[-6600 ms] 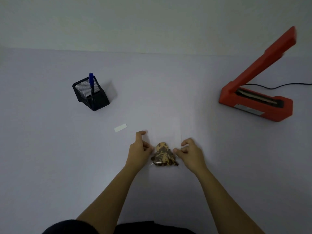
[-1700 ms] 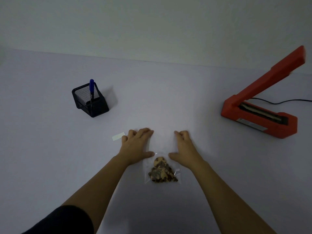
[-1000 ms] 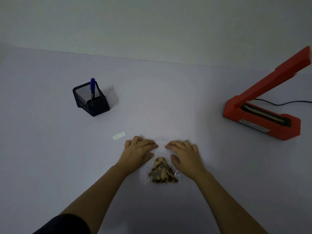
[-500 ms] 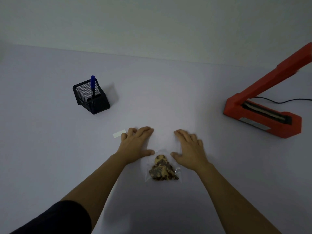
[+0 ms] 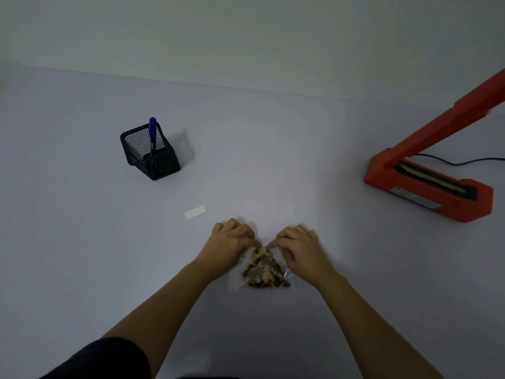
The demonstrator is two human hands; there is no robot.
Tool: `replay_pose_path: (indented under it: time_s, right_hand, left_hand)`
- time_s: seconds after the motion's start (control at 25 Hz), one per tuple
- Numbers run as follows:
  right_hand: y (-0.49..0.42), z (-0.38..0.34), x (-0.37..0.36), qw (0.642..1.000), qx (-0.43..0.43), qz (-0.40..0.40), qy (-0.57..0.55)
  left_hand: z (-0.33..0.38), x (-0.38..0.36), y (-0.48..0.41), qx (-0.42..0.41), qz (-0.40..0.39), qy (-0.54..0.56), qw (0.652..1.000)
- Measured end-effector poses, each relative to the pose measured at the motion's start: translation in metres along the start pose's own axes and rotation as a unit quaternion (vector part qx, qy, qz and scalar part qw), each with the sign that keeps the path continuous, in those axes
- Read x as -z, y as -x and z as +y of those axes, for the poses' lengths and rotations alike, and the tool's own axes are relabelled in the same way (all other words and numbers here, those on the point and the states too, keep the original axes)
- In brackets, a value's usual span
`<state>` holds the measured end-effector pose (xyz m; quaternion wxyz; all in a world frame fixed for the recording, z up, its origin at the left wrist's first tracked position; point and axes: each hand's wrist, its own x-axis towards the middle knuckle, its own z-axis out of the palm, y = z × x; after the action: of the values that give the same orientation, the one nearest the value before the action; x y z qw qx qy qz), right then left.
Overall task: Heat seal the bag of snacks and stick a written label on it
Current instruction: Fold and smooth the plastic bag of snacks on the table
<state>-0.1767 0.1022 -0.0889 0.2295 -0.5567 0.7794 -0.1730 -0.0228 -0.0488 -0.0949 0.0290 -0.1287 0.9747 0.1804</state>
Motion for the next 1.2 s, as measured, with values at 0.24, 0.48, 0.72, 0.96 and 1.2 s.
replay_pose_path:
  time_s: [0.24, 0.48, 0.72, 0.96, 1.2]
  right_hand:
    - [-0.006, -0.001, 0.008, 0.999, -0.026, -0.012, 0.040]
    - [-0.008, 0.005, 0.021, 0.991, -0.070, -0.013, 0.112]
    - [-0.007, 0.010, 0.025, 0.988, -0.120, -0.017, 0.093]
    - [-0.009, 0.010, 0.029, 0.986, -0.154, -0.021, 0.068]
    - [-0.011, 0.009, 0.027, 0.984, -0.171, -0.027, 0.053]
  left_hand:
    - [-0.010, 0.009, -0.002, 0.016, -0.007, -0.019, 1.000]
    - [-0.017, 0.027, -0.010, 0.113, -0.092, -0.001, 0.989]
    - [-0.026, 0.029, -0.013, 0.158, -0.102, 0.000, 0.982]
    - [-0.025, 0.031, -0.015, 0.193, -0.106, 0.010, 0.975]
    - [-0.019, 0.038, -0.022, 0.215, -0.132, 0.022, 0.967]
